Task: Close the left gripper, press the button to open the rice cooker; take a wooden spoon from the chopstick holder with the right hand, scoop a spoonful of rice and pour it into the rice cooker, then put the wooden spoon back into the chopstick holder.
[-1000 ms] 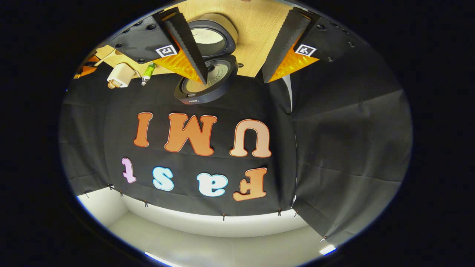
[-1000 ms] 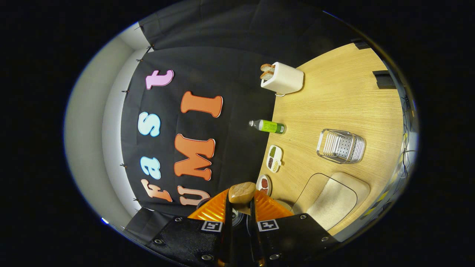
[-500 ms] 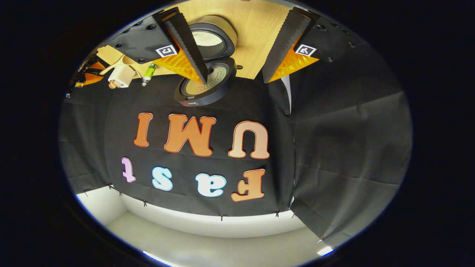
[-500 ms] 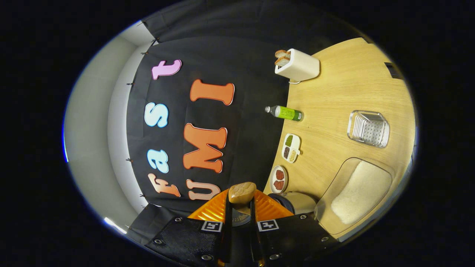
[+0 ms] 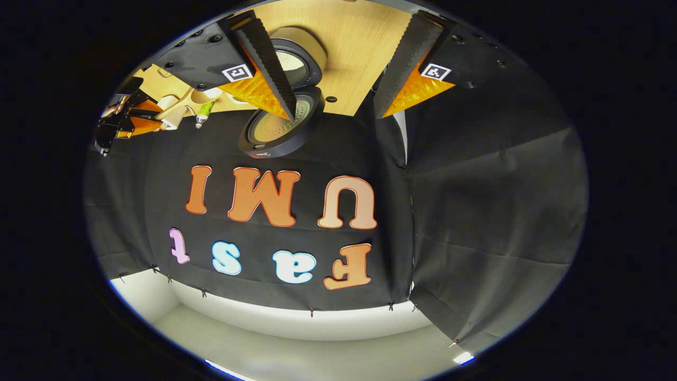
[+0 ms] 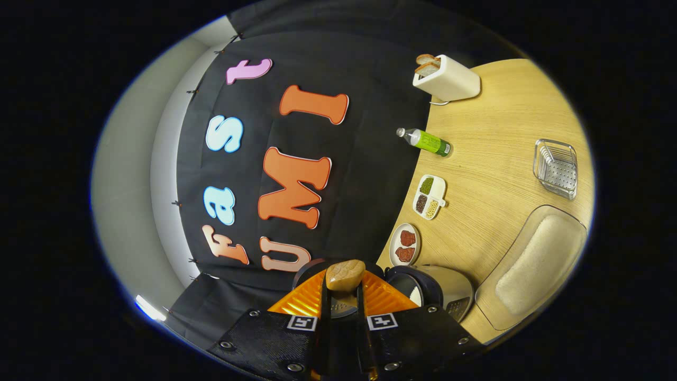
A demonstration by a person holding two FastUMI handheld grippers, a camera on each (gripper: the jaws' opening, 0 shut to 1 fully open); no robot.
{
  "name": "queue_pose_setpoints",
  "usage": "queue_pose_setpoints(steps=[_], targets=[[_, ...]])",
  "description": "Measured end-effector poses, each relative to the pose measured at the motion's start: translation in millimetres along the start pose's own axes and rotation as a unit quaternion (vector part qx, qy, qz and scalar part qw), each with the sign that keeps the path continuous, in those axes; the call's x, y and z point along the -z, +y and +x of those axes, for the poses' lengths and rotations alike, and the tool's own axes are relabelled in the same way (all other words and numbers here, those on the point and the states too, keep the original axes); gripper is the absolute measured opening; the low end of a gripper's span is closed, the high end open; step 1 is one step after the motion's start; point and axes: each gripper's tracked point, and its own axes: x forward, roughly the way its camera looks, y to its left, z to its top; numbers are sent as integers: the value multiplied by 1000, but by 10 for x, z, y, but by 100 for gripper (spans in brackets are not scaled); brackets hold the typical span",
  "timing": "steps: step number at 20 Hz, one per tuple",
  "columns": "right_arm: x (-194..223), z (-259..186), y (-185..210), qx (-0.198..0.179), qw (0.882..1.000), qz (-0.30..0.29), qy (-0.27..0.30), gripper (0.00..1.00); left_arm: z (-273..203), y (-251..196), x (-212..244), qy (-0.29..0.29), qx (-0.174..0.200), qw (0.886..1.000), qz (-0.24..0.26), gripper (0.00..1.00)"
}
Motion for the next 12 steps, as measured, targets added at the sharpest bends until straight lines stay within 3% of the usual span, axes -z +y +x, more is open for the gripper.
queue_pose_setpoints(steps=[6, 12], targets=[[158, 261, 426, -19, 996, -87, 0, 20, 16, 216, 57, 4, -15, 1000, -13, 97], [306, 397, 533, -14, 986, -169, 1, 20, 39, 293, 19, -5, -14, 1000, -13, 98]])
